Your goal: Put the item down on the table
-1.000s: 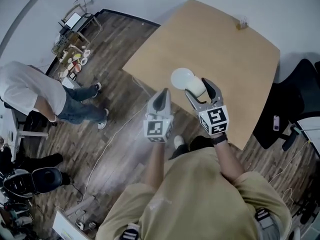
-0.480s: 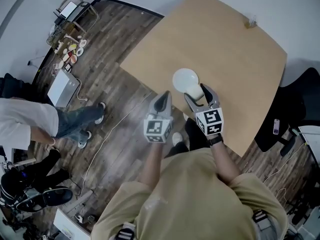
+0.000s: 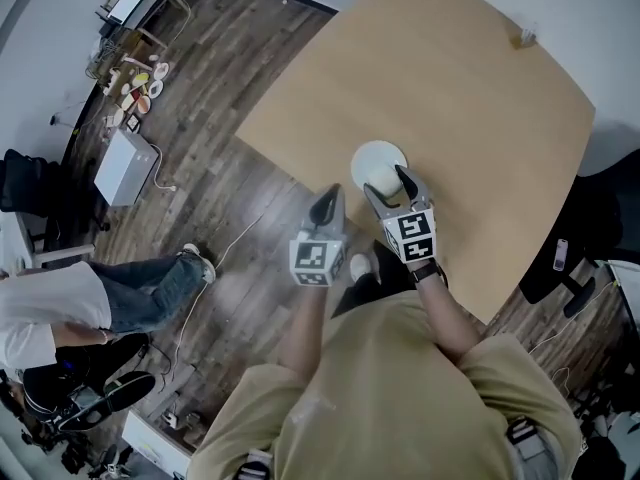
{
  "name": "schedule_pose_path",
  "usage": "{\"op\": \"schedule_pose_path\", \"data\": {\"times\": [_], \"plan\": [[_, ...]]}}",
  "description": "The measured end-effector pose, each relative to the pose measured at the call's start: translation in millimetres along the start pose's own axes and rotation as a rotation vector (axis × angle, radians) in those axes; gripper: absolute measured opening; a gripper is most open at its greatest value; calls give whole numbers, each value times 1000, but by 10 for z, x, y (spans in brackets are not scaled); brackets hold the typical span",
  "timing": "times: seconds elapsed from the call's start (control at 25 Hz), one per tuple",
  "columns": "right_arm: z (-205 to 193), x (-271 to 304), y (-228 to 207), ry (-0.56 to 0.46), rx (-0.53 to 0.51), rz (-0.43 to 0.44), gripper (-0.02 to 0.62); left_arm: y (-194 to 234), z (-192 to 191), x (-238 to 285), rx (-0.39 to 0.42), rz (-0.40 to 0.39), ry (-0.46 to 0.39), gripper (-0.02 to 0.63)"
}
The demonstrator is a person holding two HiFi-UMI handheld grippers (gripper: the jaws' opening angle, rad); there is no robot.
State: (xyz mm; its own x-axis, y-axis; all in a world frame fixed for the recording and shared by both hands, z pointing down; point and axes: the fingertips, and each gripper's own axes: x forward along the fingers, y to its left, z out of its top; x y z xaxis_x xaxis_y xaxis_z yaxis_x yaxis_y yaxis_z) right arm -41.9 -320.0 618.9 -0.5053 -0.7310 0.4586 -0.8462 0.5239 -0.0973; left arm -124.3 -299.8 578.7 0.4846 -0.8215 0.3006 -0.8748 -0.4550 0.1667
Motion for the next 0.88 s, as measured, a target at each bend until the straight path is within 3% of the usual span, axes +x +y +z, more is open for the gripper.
{"op": "schedule_pose_path", "data": {"times": [0.6, 0.88], "plan": [[-753, 838, -313, 196, 40, -29, 324, 174, -523, 415, -43, -14, 105, 3], [-889, 1042, -366, 242, 31, -36, 324, 265, -663, 428, -57, 9, 135, 3]]}}
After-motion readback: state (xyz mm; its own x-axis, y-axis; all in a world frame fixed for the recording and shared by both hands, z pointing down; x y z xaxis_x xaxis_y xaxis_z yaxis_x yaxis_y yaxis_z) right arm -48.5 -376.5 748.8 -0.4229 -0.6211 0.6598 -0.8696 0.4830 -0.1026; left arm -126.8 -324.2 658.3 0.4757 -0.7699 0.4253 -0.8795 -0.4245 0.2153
